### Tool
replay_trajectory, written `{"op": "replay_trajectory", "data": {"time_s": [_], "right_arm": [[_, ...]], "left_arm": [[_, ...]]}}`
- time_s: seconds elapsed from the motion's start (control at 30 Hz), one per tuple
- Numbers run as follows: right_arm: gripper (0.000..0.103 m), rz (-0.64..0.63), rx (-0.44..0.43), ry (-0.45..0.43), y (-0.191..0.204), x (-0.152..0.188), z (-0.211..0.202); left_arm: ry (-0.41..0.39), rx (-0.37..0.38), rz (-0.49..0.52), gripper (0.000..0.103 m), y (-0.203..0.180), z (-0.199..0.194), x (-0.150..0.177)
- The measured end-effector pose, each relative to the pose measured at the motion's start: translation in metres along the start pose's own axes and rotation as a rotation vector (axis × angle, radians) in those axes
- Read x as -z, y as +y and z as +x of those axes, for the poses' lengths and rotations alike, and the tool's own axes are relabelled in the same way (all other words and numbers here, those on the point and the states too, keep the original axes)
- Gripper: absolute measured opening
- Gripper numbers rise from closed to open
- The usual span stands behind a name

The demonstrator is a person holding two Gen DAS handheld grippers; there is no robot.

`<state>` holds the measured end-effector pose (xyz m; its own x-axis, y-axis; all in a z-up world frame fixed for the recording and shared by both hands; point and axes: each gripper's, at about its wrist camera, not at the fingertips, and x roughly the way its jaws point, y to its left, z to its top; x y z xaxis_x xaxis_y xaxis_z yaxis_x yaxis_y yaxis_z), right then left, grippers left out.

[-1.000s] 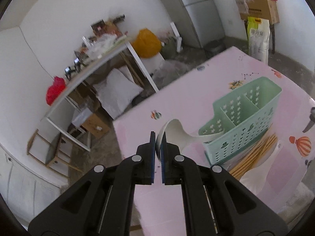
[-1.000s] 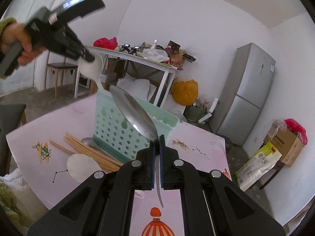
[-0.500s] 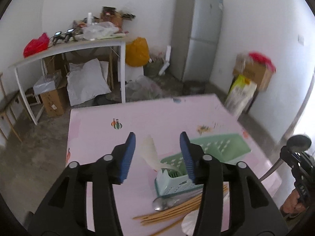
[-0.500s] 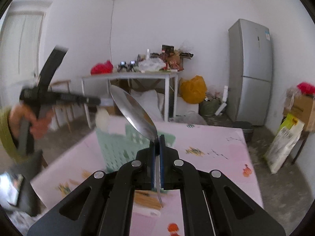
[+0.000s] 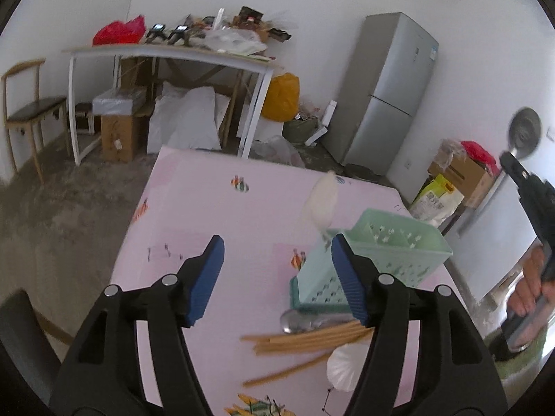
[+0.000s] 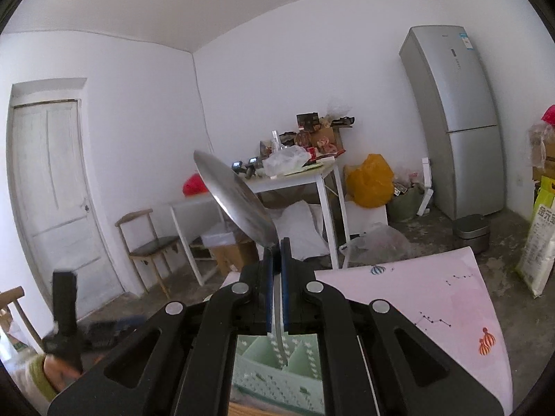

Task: Organize utensils
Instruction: 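Lower the white spoon into the holder and open the left gripper while the right carries the silver spoon, then lower the silver spoon into the holder and open the right gripper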

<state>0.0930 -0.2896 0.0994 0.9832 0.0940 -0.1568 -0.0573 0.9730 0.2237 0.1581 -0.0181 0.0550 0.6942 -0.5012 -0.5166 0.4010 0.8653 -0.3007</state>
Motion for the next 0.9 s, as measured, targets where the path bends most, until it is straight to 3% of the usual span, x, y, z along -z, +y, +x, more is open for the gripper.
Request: {"op": "replay_trajectory", "data": {"time_s": [0.17, 0.4, 0.7, 0.77, 0.9], "right_arm": [[0.004, -0.005, 0.020, 0.050, -0.007, 0.013, 0.029], [0.004, -0.007, 0.056, 0.201, -0.022, 0.051, 0.070], [0.007, -0.042, 0.103, 0.336, -0.028, 0.075, 0.082], [0.014, -0.042, 0.110, 0.347, -0.030, 0.074, 0.078], [0.038, -0.039, 0.117, 0.331, -0.032, 0.071, 0.069]], "left_arm": [[0.023, -0.006, -0.013, 0.061, 0.005, 0.003, 0.024], [0.032, -0.006, 0.006, 0.061, 0.006, 0.006, 0.039], [0.039, -0.008, 0.043, 0.061, 0.001, 0.012, 0.044], [0.044, -0.007, 0.044, 0.061, 0.001, 0.014, 0.043], [0.053, -0.001, 0.051, 0.061, -0.003, 0.018, 0.045]]}}
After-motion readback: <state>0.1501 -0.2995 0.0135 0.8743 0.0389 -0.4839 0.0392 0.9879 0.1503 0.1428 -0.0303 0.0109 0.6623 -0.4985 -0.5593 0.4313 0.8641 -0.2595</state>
